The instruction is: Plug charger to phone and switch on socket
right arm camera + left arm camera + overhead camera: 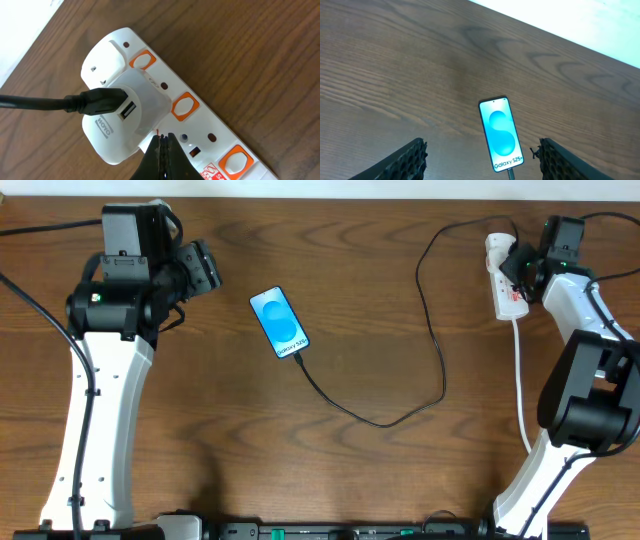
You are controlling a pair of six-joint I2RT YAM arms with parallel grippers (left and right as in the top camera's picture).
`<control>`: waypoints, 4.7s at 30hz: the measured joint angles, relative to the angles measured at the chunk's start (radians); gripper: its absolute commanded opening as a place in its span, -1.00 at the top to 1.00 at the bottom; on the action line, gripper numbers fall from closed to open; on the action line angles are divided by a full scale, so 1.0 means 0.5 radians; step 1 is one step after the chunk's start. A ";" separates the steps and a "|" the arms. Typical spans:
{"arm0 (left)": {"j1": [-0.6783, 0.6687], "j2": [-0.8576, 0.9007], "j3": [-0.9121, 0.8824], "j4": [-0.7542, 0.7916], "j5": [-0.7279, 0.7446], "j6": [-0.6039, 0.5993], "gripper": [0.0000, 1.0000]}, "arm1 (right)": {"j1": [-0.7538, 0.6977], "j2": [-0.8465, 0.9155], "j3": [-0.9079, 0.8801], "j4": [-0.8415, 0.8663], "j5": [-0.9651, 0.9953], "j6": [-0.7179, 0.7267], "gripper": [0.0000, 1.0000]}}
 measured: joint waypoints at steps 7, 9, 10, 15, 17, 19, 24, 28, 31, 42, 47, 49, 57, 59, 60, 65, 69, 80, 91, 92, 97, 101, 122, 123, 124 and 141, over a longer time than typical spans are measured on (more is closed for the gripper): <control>0.000 0.000 0.000 0.001 -0.001 0.000 -0.45 | 0.000 0.000 0.001 -0.053 0.051 0.030 0.98; 0.000 0.000 0.000 0.000 -0.001 0.000 -0.46 | 0.000 0.002 0.001 -0.057 0.069 0.044 0.98; 0.000 0.000 0.000 0.000 0.000 0.000 -0.46 | 0.000 0.005 0.000 -0.056 0.077 0.050 0.98; 0.000 0.000 0.000 0.001 -0.001 0.000 -0.45 | 0.000 0.031 0.001 -0.050 0.101 0.076 0.98; 0.000 0.000 0.000 0.000 0.000 0.000 -0.45 | 0.000 0.037 0.001 -0.044 0.107 0.088 0.98; 0.000 0.000 0.000 0.000 -0.001 0.000 -0.45 | 0.000 0.039 0.001 -0.040 0.108 0.093 0.98; 0.000 0.000 0.000 0.000 -0.001 0.000 -0.45 | 0.000 0.044 0.001 -0.038 0.098 0.080 0.98; 0.000 0.000 0.000 0.000 0.000 0.000 -0.46 | 0.000 0.044 0.001 -0.038 0.089 0.055 0.98; 0.000 0.000 0.000 0.000 0.000 0.000 -0.45 | 0.000 0.044 0.001 -0.037 0.086 0.041 0.98; 0.000 0.000 0.000 -0.042 -0.001 0.000 -0.45 | -0.006 0.045 0.001 -0.011 0.110 0.039 0.98; 0.000 0.000 0.000 -0.042 0.000 0.000 -0.45 | -0.033 0.045 0.001 0.032 0.047 -0.049 0.98; 0.000 0.000 0.000 -0.042 0.000 0.000 -0.45 | -0.053 0.045 0.001 0.031 -0.022 -0.111 0.98; 0.000 0.000 0.000 -0.043 -0.001 0.000 -0.45 | -0.123 0.045 0.001 -0.151 -0.405 -0.491 0.99; 0.000 0.000 0.000 -0.042 0.000 0.000 -0.46 | -0.130 0.045 0.001 -0.187 -0.452 -0.587 0.98; 0.000 0.000 0.000 -0.043 0.000 0.000 -0.45 | -0.131 0.045 0.001 -0.193 -0.462 -0.614 0.98; 0.000 0.000 0.000 -0.042 0.000 0.000 -0.45 | -0.131 0.047 0.001 -0.217 -0.510 -0.764 0.98; 0.000 0.000 0.000 -0.042 -0.001 0.000 -0.45 | -0.134 0.047 0.001 -0.226 -0.504 -0.838 0.98; 0.000 0.000 0.000 -0.043 -0.001 0.000 -0.45 | -0.137 0.047 0.021 -0.201 -0.282 -0.780 0.98; 0.000 0.000 0.000 -0.044 -0.001 0.000 -0.45 | -0.145 0.047 0.034 -0.069 -0.190 -0.636 0.98; 0.000 0.000 0.000 -0.044 0.000 0.000 -0.45 | -0.145 0.047 0.034 -0.067 -0.185 -0.632 0.98; 0.000 0.000 0.000 -0.044 -0.001 0.000 -0.45 | -0.147 0.060 0.050 -0.071 -0.178 -0.626 0.98; 0.000 0.004 0.000 -0.043 -0.001 0.000 -0.45 | -0.150 0.128 0.124 -0.106 -0.178 -0.621 0.98; 0.000 0.018 0.000 -0.043 -0.001 0.000 -0.46 | -0.150 0.343 0.529 -0.432 -0.217 -0.613 0.98; 0.000 0.018 0.000 -0.043 -0.001 0.000 -0.45 | -0.150 0.343 0.529 -0.438 -0.217 -0.612 0.98; 0.000 0.018 0.000 -0.044 0.000 0.000 -0.45 | -0.150 0.343 0.529 -0.438 -0.217 -0.607 0.98; 0.000 0.018 0.000 -0.044 -0.001 0.000 -0.45 | -0.118 0.362 0.530 -0.402 -0.217 -0.492 0.98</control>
